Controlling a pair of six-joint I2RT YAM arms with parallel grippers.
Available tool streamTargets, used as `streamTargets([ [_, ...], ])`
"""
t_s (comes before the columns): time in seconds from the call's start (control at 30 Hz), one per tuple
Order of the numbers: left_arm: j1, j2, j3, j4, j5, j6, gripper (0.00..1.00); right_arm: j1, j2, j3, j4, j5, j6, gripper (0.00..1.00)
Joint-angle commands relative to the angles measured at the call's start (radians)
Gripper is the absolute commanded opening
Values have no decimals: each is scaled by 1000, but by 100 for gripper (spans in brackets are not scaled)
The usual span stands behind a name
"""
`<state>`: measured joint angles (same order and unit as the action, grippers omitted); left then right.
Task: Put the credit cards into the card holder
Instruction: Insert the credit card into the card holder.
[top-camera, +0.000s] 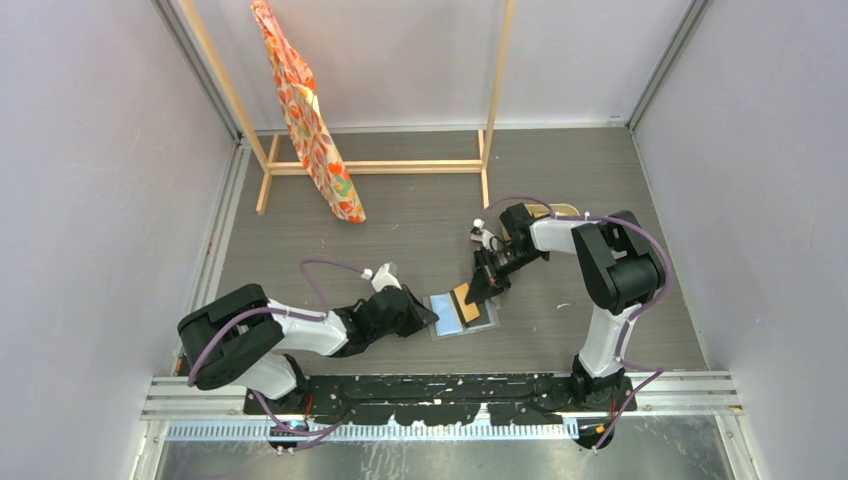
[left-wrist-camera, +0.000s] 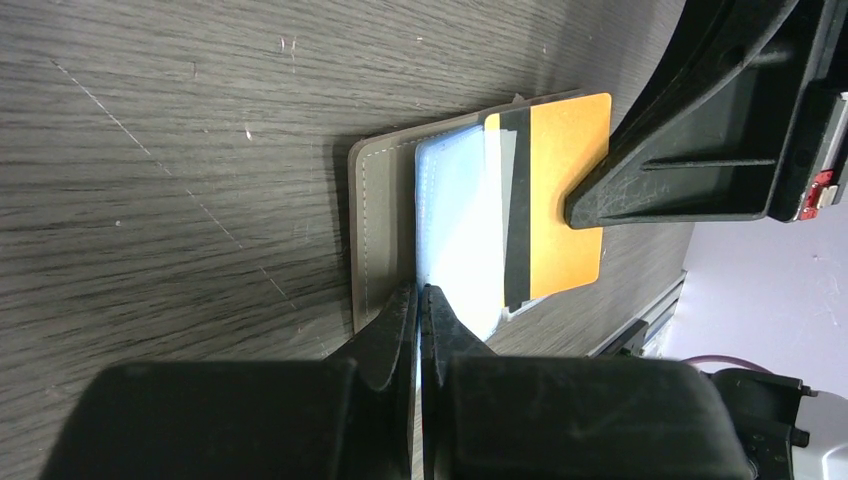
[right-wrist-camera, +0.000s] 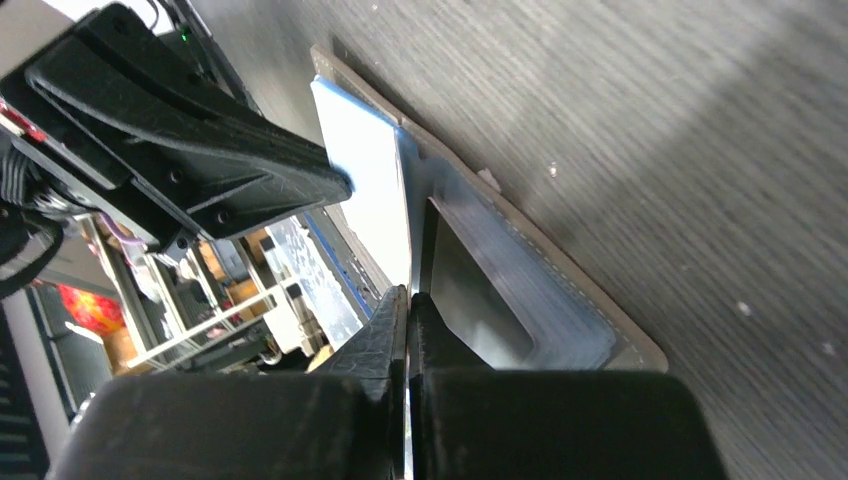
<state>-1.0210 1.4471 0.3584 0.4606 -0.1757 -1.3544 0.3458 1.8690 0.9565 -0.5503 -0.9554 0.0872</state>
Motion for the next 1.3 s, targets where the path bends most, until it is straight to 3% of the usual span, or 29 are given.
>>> streamTargets([
  [0.0,-5,16,-4,58,-24,-8,0,-11,-7,-31,86,20,84,1],
  [0.8,-28,59,-17,118,-62,-21,0,-45,-101,-138,141,29,125,1],
  [1.27,-27,147,1,217,1,6,1,-10,-41,-108,164,21,150,1],
])
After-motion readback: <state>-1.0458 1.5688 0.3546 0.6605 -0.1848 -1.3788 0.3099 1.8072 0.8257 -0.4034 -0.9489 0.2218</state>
